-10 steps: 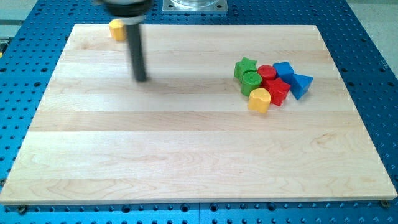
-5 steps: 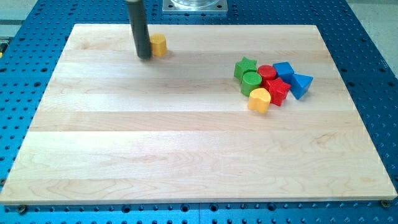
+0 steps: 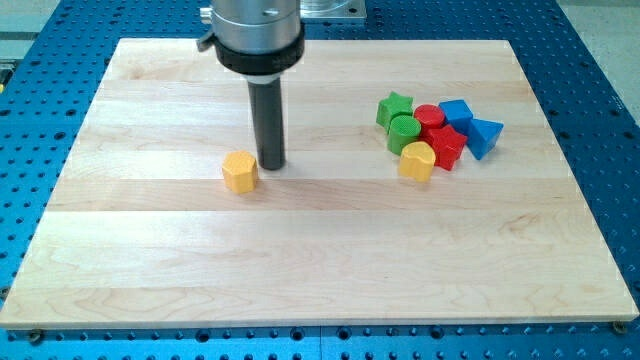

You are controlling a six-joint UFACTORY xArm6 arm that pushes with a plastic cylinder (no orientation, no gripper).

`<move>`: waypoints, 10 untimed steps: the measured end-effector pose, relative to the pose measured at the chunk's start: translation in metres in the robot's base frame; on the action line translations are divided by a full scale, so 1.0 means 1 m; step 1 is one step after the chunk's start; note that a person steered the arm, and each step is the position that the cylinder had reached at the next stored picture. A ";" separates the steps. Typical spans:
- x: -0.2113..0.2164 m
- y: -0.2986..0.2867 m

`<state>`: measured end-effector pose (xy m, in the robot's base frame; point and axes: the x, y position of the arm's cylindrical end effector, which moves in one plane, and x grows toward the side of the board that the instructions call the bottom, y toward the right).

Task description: Place the hexagon at the bottom center of the board

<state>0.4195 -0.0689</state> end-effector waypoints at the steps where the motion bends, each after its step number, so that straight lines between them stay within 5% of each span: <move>1: -0.016 -0.041; 3: 0.050 -0.030; 5: 0.030 -0.047; 6: 0.045 0.009; 7: 0.104 0.025; 9: 0.034 0.019; 10: 0.054 0.063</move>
